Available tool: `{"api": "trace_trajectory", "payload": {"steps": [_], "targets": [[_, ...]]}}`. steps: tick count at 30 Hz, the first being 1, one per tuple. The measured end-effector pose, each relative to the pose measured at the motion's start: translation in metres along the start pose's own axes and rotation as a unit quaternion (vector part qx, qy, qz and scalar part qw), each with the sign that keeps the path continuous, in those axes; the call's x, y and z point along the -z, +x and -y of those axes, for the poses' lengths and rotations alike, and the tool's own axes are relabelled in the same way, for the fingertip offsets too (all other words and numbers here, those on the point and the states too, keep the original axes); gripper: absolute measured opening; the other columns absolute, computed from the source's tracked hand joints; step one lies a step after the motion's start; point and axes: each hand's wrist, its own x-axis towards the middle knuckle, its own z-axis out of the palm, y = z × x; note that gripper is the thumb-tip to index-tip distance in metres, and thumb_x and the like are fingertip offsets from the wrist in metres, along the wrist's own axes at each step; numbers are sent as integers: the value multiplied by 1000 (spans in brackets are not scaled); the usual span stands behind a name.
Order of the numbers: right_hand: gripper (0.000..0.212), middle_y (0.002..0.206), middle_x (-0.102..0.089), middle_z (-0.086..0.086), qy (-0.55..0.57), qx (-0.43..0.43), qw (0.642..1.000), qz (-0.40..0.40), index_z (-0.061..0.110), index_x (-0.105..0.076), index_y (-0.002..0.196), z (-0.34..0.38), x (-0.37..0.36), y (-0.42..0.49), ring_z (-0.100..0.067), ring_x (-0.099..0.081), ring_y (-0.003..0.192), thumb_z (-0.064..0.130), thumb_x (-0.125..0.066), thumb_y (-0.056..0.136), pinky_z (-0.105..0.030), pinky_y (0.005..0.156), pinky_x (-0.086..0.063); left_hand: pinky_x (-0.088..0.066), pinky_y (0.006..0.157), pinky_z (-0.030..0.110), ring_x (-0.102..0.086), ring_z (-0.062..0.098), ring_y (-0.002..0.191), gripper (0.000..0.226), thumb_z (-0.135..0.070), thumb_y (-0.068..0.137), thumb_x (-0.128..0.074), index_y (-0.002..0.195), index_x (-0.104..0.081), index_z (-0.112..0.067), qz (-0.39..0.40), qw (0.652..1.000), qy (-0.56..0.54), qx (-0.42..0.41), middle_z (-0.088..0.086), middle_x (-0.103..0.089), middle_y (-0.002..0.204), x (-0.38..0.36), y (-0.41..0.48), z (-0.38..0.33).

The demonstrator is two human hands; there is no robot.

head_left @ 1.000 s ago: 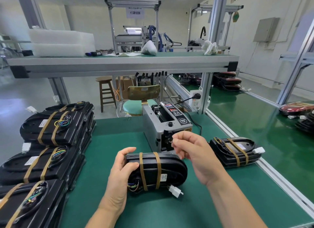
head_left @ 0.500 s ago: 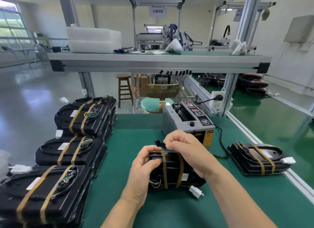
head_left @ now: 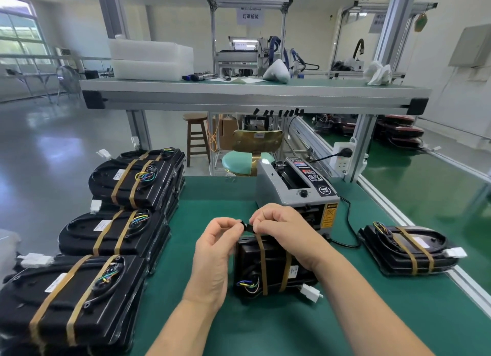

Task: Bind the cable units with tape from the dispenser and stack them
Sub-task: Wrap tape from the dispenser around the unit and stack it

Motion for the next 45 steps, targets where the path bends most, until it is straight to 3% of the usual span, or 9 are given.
{"api": "trace_trajectory", "payload": {"steps": [6,10,14,17,21,29,34,39,45], "targets": [[23,91,-68,12,-17,0,1000,10,18,-63,61,-1,-1,1,-1,-61,83,11,-64,83,-20,77,-43,-47,79,33,-63,16,85,8,-1,86,-63,83,-66,-8,-43,999,4,14,7,-70,87,-6,5,-4],[16,96,-67,7,-29,-3,1000,1,4,-62,68,-3,-1,2,-9,-61,86,12,-63,82,-27,82,-47,-49,72,27,-65,12,78,11,0,85,-62,79,-66,-9,-60,996,-51,50,6,-70,82,-10,6,-4],[19,99,-67,6,-28,-9,1000,3,11,-60,64,-4,0,3,-6,-60,85,12,-61,83,-23,80,-44,-45,98,35,-66,16,91,13,-5,90,-56,81,-64,-10,-113,982,-130,74,6,-70,87,-1,11,-10],[25,103,-66,4,-4,-16,1000,18,15,-59,61,-3,2,4,-6,-59,88,11,-59,86,-21,81,-41,-44,94,26,-63,12,99,12,-9,83,-63,72,-65,-15,-40,999,-3,-5,4,-73,93,6,-1,-18],[21,107,-64,2,-30,-8,999,44,13,-60,67,0,3,5,-4,-56,88,10,-57,88,-21,81,-40,-45,91,15,-59,9,110,8,-23,67,-65,73,-63,-18,29,974,196,-106,-5,-67,103,8,-26,-1],[19,113,-60,-19,-117,-20,985,123,-2,-59,75,7,5,16,-14,-54,90,12,-60,87,-44,102,-41,-49,96,20,-60,8,113,34,-3,71,-52,103,-62,-10,-12,983,145,-114,4,-65,111,10,-27,9],[12,113,-67,-7,-126,-39,982,132,19,-66,78,13,6,26,-22,-60,108,12,-63,87,-40,103,-45,-48,97,21,-58,13,118,42,-2,72,-49,108,-66,-14,7,969,204,-140,4,-62,116,17,-27,10],[14,102,-68,-10,-157,-46,975,150,1,-69,97,17,5,30,-15,-56,91,9,-62,88,-40,97,-47,-47,101,23,-56,13,121,43,-1,73,-49,109,-67,-17,14,958,237,-163,0,-61,119,18,-29,12],[9,95,-64,-5,-185,-42,968,165,6,-68,91,23,2,28,-13,-54,86,11,-62,88,-33,86,-47,-47,100,23,-57,12,120,43,-3,73,-50,108,-66,-22,14,955,244,-166,-3,-61,119,21,-28,12]]}}
